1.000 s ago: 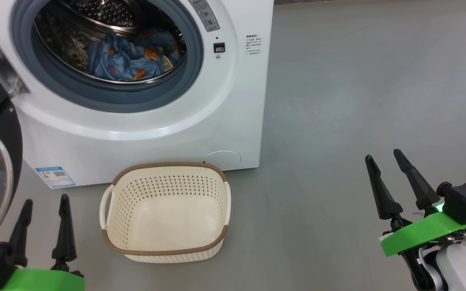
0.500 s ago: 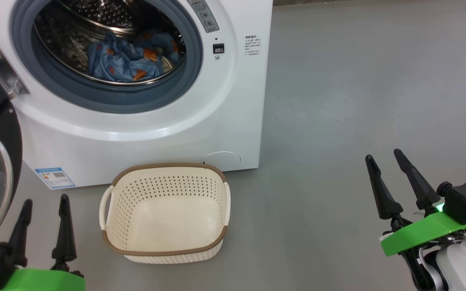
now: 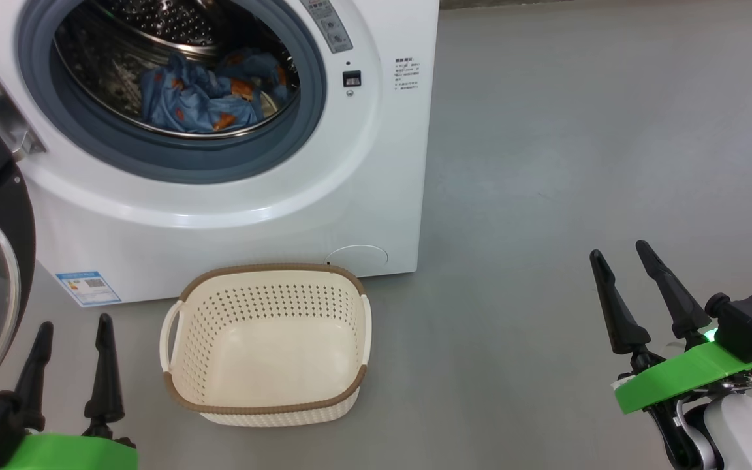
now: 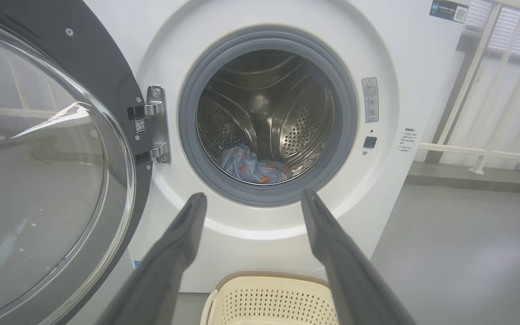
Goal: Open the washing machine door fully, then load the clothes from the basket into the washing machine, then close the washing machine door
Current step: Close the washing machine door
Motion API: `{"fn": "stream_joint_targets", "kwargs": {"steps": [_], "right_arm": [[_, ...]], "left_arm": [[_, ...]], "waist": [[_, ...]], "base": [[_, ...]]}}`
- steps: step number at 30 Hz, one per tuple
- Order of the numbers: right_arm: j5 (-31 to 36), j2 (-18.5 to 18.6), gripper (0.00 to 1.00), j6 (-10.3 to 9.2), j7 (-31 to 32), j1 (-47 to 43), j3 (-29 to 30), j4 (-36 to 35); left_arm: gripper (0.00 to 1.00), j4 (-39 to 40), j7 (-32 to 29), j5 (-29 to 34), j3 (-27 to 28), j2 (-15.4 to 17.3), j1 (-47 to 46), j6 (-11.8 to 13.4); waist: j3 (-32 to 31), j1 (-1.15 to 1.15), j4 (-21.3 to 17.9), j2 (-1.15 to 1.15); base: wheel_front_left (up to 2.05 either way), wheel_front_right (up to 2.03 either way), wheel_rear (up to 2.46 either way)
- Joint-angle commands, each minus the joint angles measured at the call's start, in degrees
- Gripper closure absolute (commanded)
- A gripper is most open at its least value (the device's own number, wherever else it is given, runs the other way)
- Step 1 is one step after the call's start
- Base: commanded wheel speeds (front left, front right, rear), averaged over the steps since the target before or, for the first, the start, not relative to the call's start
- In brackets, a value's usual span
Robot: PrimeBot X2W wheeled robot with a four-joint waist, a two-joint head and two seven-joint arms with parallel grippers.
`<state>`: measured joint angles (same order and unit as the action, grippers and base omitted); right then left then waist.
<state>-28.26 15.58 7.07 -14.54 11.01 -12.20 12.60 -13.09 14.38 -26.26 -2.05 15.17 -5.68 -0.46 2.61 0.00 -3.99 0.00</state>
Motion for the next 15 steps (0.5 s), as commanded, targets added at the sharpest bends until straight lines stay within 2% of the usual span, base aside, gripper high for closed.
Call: {"fn": "stream_joint_targets", "kwargs": {"steps": [1, 15], "right_arm": [[0.0, 0.7, 0.00, 0.42, -0.5, -0.3, -0.5, -1.4], [-0.3, 1.2, 0.00, 0.42, -0.5, -0.2, -1.0, -1.3]], "left_arm": [[0.00, 1.1, 0.6, -0.4, 1.8, 1.7, -1.0, 0.3], [0.00, 0.9, 0.6, -0.5, 1.4, 1.7, -1.0, 0.5]], "waist": [[0.0, 0.00, 0.0, 0.00], [-0.4, 0.00, 0.4, 0.00]], "base": [[0.00, 0.00, 0.00], [0.00, 0.00, 0.00]]}}
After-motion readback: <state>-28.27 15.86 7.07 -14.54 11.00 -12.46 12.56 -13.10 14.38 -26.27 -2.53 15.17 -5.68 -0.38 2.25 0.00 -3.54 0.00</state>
